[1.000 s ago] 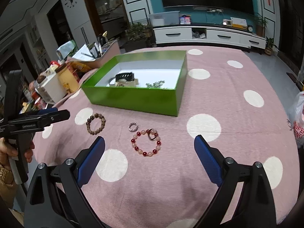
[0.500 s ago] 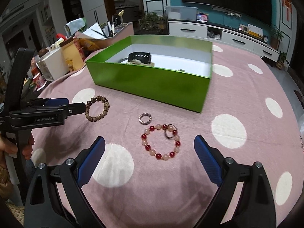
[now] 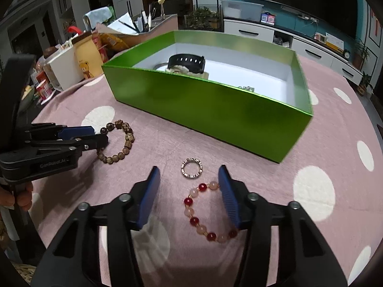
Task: Organize jewelry
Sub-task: 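Grasp the brown wooden bead bracelet with the left tool while the right tool grasps the silver ring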
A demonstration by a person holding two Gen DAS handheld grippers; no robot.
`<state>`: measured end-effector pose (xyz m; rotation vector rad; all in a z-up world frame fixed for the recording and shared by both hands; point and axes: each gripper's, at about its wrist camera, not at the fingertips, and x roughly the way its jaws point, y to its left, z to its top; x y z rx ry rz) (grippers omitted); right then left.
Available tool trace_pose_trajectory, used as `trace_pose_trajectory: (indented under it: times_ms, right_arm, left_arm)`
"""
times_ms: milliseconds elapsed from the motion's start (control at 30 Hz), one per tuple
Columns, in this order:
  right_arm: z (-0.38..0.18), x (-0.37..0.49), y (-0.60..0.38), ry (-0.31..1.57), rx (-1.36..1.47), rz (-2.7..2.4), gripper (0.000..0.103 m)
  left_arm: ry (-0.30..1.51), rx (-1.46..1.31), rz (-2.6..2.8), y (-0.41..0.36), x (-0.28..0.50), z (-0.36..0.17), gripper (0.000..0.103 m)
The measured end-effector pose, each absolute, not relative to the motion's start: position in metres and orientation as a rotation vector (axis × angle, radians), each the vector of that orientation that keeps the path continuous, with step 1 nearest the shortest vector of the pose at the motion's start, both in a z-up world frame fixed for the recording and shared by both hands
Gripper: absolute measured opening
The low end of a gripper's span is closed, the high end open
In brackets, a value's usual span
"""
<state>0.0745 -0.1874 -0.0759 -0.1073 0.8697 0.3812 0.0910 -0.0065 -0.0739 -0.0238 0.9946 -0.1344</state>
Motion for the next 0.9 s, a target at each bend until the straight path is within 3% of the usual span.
trace_pose_trajectory:
  times_ms: [267, 467, 900]
  right_arm:
    - [-0.086, 0.085, -0.184, 0.889, -0.143, 0.369, 0.038]
    - [-0.086, 0.087, -0.181, 0.876, -0.171, 0.367, 0.021]
    - [-0.075, 0.08, -0.192, 0.852, -0.115, 0.35, 0.021]
  left_arm:
    - [0.979, 0.003, -0.153, -0.009, 0.095, -0.075, 0.024]
    - [0.968, 0.011, -0.159, -0.008, 0.099, -0.076, 0.011]
    - [0.928, -0.065, -0.191, 0.004, 0.094, -0.061, 0.01]
